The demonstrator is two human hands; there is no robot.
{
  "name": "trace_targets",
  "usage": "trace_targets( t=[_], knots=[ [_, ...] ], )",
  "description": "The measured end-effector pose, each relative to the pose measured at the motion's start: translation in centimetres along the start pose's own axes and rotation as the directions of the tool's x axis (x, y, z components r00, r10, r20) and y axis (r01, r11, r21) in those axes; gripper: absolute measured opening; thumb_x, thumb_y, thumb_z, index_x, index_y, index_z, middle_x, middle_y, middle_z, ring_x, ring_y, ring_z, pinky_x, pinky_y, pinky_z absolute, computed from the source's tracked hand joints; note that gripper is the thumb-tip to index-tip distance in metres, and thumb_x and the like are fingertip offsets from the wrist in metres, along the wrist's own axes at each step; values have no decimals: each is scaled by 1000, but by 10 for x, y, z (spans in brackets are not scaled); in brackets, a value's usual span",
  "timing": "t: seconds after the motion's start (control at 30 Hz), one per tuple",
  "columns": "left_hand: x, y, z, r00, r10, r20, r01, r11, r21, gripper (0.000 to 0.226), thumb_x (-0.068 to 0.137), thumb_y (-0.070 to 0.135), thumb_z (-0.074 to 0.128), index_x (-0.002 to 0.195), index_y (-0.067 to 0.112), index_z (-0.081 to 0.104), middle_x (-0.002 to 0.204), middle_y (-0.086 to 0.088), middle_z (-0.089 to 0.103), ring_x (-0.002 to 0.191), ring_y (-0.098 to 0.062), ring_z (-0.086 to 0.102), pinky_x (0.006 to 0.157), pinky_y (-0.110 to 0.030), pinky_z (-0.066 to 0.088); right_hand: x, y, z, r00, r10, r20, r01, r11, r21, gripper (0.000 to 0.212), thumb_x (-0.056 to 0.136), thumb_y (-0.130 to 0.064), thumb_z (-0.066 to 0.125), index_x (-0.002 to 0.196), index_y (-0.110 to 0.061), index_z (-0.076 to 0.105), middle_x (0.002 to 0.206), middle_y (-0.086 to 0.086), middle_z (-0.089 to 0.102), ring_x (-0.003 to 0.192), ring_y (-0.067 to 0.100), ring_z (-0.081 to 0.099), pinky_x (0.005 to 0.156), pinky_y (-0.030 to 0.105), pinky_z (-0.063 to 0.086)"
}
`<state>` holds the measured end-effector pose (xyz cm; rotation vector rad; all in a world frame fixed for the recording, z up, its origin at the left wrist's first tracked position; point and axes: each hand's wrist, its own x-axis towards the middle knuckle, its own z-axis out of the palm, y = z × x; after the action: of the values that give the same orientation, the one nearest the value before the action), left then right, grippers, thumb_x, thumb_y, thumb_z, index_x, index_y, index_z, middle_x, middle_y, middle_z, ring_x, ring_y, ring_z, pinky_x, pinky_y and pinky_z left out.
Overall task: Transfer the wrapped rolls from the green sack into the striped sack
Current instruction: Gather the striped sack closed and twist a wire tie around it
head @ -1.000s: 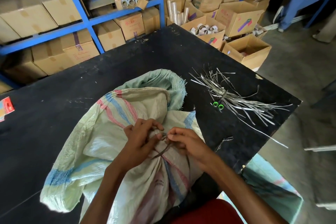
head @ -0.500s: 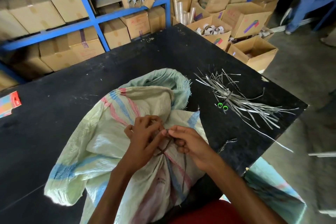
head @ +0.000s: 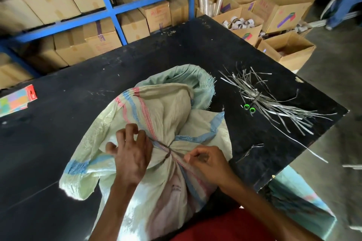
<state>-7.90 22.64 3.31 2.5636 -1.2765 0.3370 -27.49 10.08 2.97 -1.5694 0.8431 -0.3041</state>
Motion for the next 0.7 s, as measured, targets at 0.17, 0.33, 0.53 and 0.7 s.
trace_targets(
  t=[0.17,0.33,0.53,0.7],
  knots=[
    [13,8,-32,993,-9,-114,-4,993,-115,16,94,25,55,81,15,57,95,-2,49,90,-25,41,78,-39,23,4,-28,-6,999,-23,38,13,970,244,16,92,-19,70,79,-26,73,87,-7,73,80,1,64,72,14,47],
    [7,15,-77,998,57,-23,-61,876,-479,23,97,23,53,77,31,46,78,12,43,80,-13,46,78,-35,24,20,-57,13,996,-79,45,54,908,415,10,96,-11,62,91,-9,71,114,2,75,109,20,68,93,32,52],
    [-7,20,-92,997,57,59,-10,795,-607,25,99,25,52,76,32,46,78,9,46,83,-15,48,81,-35,25,29,-67,31,997,-81,-2,72,872,483,9,92,-12,69,88,-5,73,95,13,78,94,20,74,87,29,57],
    [-11,20,-84,997,6,82,54,701,-711,28,100,22,51,74,29,44,75,7,45,79,-12,46,77,-42,29,30,-69,33,996,-85,1,74,879,472,14,94,-14,66,90,-4,74,93,13,78,91,20,75,86,27,57]
  ],
)
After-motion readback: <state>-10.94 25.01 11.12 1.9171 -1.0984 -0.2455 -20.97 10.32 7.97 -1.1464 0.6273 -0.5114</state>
